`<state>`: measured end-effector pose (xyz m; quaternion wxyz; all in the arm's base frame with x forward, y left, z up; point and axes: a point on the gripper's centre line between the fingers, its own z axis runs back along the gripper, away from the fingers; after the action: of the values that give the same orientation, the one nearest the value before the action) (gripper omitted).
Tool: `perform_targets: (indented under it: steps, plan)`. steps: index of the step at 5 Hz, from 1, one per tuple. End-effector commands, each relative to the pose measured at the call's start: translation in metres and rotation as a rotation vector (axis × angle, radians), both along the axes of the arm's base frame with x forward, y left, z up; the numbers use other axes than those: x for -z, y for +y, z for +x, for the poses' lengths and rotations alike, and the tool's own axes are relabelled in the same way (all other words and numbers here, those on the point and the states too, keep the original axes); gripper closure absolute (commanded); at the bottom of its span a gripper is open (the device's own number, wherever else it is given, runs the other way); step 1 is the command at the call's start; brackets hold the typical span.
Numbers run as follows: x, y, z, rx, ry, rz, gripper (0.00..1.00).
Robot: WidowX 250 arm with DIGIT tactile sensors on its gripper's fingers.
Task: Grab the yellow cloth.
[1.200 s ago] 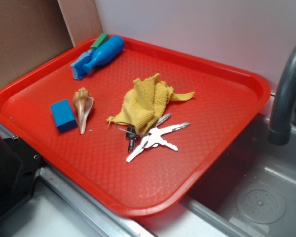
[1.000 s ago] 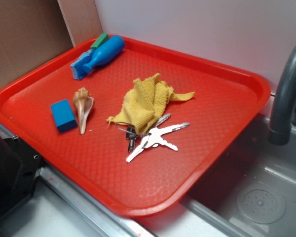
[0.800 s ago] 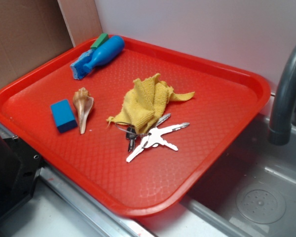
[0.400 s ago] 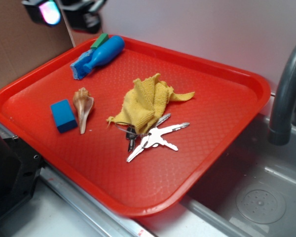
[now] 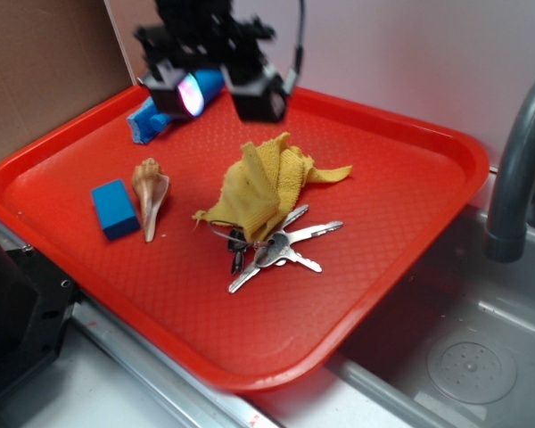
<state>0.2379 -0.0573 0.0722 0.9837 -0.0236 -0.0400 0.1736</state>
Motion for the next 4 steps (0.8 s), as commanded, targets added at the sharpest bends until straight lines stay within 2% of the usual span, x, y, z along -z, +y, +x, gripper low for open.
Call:
perform_targets:
  steps: [1,2,4]
  plan:
    - [0.052,0.010,0.027,-0.027,0.065,0.022,1.00]
    - [0.027,0.015,0.024,0.018,0.056,0.003,1.00]
    - [-0.074,0.062,0.006,0.192,-0.067,0.044,1.00]
